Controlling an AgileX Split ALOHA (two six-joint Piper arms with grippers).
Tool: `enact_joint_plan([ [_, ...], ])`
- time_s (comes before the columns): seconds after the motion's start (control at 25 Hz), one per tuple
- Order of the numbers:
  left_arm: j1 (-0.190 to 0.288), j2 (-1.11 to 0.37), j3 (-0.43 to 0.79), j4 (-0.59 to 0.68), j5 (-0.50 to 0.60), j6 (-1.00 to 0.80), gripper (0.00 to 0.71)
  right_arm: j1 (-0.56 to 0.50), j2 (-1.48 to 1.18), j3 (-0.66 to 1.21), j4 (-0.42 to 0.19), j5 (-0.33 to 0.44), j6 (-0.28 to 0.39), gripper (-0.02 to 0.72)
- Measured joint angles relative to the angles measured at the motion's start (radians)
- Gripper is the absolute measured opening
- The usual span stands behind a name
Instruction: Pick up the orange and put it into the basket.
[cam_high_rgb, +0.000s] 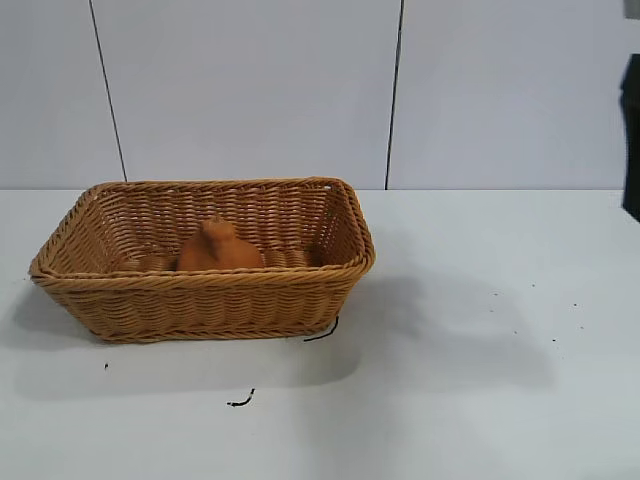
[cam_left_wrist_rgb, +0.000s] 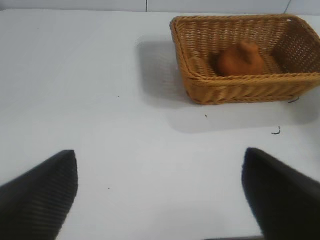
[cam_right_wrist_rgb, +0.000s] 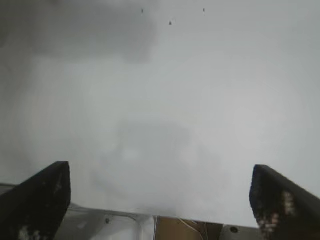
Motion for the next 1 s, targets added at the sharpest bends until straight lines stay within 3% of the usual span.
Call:
enact_joint_plan([
  [0.28, 0.0, 0.0, 0.0, 0.0, 0.0, 0.0, 0.639, 0.0, -0.429, 0.237, 0.0, -0.129, -0.033, 0.695],
  [0.72, 0.0, 0.0, 0.0, 0.0, 0.0, 0.0, 0.639, 0.0, -0.828, 0.276, 0.0, -0.144, -0.032, 0.695],
  [1.0, 0.0, 0.0, 0.0, -0.001, 0.002, 0.0, 0.639, 0.0, -0.869, 0.276, -0.002, -0.143, -0.032, 0.695],
])
